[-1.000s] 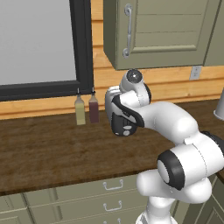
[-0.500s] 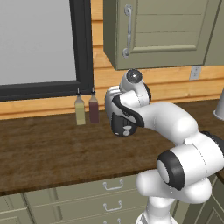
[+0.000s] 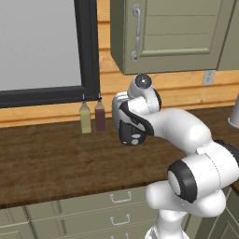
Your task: Start the toaster. Once the lever pops up, take the bread to the plate on the dining counter.
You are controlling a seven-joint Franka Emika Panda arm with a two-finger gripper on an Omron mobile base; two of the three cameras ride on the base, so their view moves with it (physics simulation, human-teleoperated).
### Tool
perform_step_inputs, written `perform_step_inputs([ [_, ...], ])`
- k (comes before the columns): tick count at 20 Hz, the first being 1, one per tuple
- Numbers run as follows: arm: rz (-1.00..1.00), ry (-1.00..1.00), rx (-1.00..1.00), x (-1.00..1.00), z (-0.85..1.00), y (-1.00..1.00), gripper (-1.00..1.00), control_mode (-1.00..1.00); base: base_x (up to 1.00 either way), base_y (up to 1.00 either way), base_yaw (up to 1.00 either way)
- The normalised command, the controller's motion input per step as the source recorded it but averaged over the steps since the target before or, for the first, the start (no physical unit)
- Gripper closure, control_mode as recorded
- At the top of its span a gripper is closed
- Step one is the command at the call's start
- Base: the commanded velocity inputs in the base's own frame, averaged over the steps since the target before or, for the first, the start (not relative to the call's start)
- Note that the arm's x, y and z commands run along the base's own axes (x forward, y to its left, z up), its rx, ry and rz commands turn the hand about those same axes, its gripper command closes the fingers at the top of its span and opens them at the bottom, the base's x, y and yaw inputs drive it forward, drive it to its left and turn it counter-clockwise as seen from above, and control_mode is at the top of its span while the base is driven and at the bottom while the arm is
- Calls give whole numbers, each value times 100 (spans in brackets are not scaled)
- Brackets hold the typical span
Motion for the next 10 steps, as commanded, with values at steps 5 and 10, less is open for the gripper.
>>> perform_step_inputs([
  [5, 0, 0, 0, 0, 0, 0, -100, -100, 0, 0, 0],
  [10, 0, 0, 0, 0, 0, 0, -100, -100, 0, 0, 0],
])
